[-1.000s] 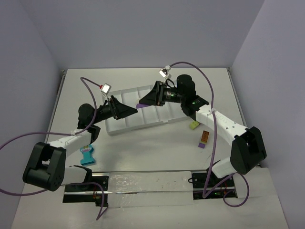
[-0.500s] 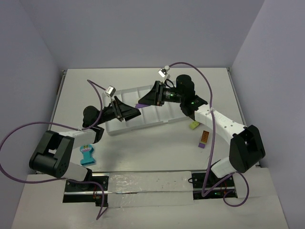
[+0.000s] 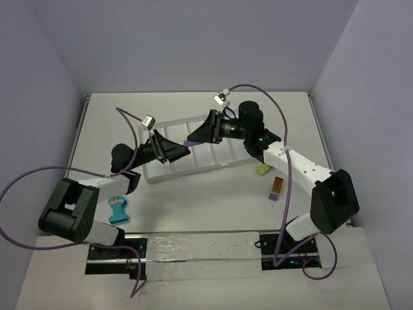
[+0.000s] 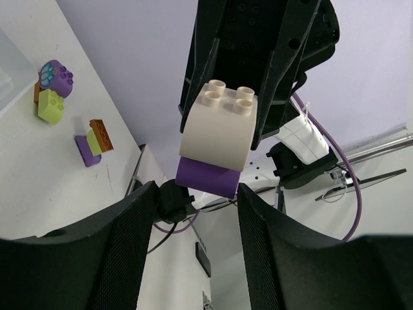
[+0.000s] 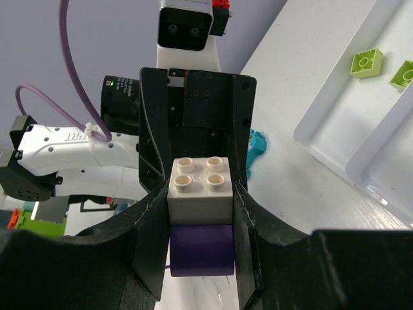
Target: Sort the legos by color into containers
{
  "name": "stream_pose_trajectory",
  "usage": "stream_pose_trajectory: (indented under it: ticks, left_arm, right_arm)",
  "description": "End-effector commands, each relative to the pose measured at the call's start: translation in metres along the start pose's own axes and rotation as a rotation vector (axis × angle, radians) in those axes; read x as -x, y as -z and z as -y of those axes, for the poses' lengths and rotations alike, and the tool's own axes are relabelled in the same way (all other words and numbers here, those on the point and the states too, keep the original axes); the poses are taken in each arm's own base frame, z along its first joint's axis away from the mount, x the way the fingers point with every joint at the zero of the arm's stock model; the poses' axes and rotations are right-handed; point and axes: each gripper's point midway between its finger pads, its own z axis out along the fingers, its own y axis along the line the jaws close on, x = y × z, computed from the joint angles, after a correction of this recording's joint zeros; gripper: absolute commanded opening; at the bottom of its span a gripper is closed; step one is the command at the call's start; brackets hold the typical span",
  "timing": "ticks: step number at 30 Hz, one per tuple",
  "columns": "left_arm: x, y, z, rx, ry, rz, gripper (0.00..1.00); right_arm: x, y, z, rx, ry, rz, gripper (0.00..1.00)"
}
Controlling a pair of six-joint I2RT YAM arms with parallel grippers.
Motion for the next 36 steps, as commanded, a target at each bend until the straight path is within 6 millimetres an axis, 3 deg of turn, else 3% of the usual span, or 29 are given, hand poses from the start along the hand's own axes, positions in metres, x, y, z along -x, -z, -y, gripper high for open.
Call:
stream_pose_trajectory:
  ticks: [1, 18, 28, 30, 36]
  left_arm:
    - [0.009, -0.002, 0.063, -0.216, -0.281, 0.041, 0.59]
    - [0.014, -0.006, 0.065, -0.227, -0.285, 0.045, 0.48]
    - [0.015, -0.006, 0.071, -0.238, -0.283, 0.050, 0.48]
    - [0.016, -0.006, 0.071, -0.238, -0.282, 0.052, 0.45]
    - [0.018, -0.006, 0.068, -0.226, -0.266, 0.063, 0.12]
  right_arm:
    - [0.003, -0.001, -0.009, 0.041, 0.032, 0.009, 0.00]
    - [-0.002, -0.006, -0.013, 0.059, 0.025, -0.005, 0.00]
    - [-0.004, -0.007, -0.005, 0.038, 0.012, 0.003, 0.00]
    - [-0.004, -0.007, -0.006, 0.040, 0.013, 0.002, 0.00]
    - [-0.006, -0.007, -0.002, 0.026, 0.013, -0.003, 0.00]
